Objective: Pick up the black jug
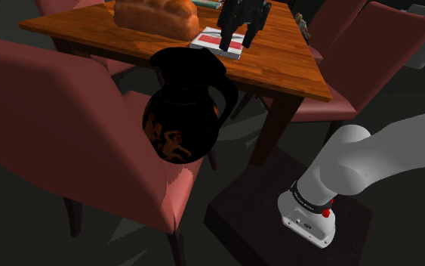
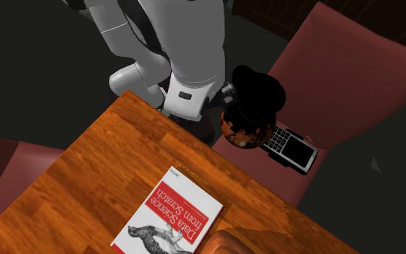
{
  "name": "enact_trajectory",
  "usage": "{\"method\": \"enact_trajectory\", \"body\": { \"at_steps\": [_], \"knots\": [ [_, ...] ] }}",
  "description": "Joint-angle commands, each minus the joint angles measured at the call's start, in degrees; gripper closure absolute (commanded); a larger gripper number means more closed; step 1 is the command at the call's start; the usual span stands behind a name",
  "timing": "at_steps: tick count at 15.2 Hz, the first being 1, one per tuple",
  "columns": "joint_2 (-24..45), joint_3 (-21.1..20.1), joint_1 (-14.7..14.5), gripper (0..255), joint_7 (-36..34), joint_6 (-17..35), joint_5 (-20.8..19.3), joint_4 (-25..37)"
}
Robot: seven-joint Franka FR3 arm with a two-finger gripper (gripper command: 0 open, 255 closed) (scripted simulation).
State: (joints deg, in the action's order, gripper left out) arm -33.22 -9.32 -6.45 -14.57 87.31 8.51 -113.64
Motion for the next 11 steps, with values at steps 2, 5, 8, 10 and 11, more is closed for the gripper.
{"method": "enact_trajectory", "body": {
  "at_steps": [2,5,8,10,11],
  "knots": [
    [3.97,-2.59,-1.24,0,-2.65,-2.83,1.70,6.01],
    [8.22,-5.09,-2.33,0,-5.24,-5.21,3.02,11.98],
    [12.66,-7.56,-3.35,0,-7.92,-7.54,3.96,18.23],
    [11.77,-7.52,-3.41,0,-7.56,-5.97,4.13,15.77],
    [11.37,-7.51,-3.45,0,-7.39,-5.20,4.22,14.58]
  ]
}}
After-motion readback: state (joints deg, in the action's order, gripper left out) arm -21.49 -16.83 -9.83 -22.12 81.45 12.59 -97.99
